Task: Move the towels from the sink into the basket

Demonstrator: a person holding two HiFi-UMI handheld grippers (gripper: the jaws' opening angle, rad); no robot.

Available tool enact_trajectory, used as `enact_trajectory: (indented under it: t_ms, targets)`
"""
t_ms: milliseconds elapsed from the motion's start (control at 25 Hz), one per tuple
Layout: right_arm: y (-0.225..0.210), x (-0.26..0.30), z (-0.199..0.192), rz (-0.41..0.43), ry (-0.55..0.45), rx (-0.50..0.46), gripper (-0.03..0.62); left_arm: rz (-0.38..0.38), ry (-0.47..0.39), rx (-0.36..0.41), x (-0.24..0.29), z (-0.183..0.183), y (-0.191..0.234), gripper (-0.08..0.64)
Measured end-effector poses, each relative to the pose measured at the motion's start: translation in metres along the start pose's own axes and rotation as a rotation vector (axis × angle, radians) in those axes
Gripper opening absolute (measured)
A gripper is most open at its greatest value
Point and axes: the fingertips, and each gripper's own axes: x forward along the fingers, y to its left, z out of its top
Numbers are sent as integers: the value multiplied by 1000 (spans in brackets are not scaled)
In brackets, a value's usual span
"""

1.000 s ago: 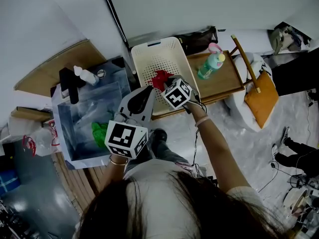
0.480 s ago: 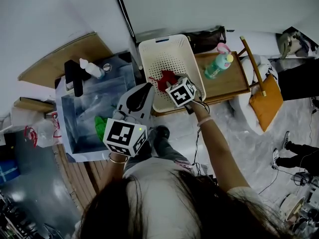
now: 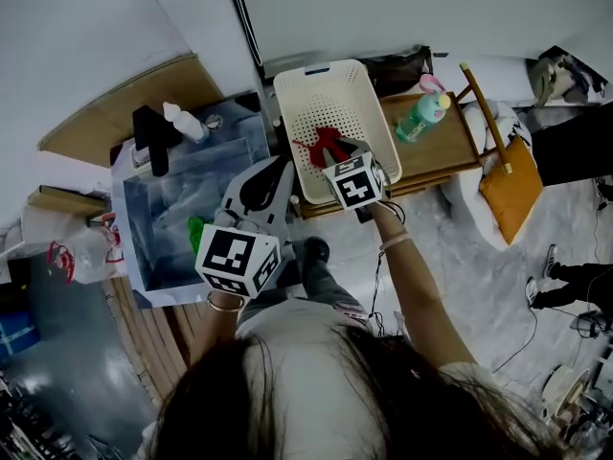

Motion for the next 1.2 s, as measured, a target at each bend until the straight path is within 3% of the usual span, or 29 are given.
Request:
enact_trajectory:
  t_ms: [560, 720, 1200]
  targets:
    - [57, -55, 35, -64, -168, 83, 60, -22, -8, 11, -62, -4, 17, 9]
    - [76, -66, 33, -71, -174, 112, 48, -22, -17, 8, -81, -4, 23, 9]
    - [154, -80, 51, -29, -238, 127, 35, -18, -42, 2, -133, -8, 54, 9]
